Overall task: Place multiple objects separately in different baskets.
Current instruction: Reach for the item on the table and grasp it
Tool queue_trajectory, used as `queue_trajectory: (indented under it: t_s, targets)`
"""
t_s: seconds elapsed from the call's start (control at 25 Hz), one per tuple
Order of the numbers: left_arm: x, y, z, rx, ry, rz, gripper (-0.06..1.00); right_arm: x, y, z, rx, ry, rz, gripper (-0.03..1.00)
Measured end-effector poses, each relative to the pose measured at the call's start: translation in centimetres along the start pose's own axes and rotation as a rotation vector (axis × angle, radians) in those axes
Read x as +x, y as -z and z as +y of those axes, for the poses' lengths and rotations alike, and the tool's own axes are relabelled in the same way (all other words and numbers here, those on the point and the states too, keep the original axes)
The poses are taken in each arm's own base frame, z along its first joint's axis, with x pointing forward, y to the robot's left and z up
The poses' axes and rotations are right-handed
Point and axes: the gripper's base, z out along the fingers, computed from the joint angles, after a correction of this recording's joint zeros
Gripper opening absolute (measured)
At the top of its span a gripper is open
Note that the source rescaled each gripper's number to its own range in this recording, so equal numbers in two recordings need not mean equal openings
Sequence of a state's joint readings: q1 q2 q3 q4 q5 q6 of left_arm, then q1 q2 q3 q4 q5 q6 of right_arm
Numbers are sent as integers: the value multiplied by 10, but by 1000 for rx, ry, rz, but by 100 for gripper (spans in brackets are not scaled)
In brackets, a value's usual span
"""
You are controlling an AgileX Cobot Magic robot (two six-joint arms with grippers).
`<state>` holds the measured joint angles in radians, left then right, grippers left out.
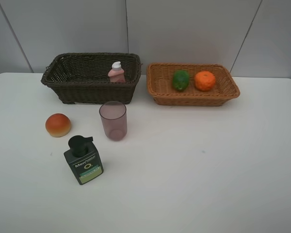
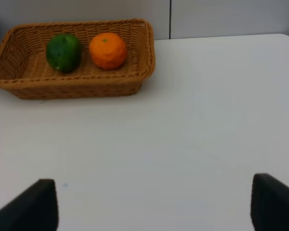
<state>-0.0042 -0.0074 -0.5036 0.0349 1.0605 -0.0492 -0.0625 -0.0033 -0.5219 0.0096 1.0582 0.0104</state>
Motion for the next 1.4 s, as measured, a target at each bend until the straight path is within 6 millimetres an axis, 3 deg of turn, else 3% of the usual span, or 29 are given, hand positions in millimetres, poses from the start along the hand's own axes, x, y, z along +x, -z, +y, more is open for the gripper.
queue_trajectory:
  t_s: [0.84,0.96,1.12,1.4]
  targets:
    - [-3,-3,2,-21,-11,22,100,0,0,0,0,0,0,72]
    - [-22,-8,3,-41,-25,40,100,0,0,0,0,0,0,72]
    - [-64,-22,2,-53,-42,66,100,0,0,0,1,0,0,72]
    - [-116,-86,-4,-41,-52,314,100,0,0,0,1,0,0,72]
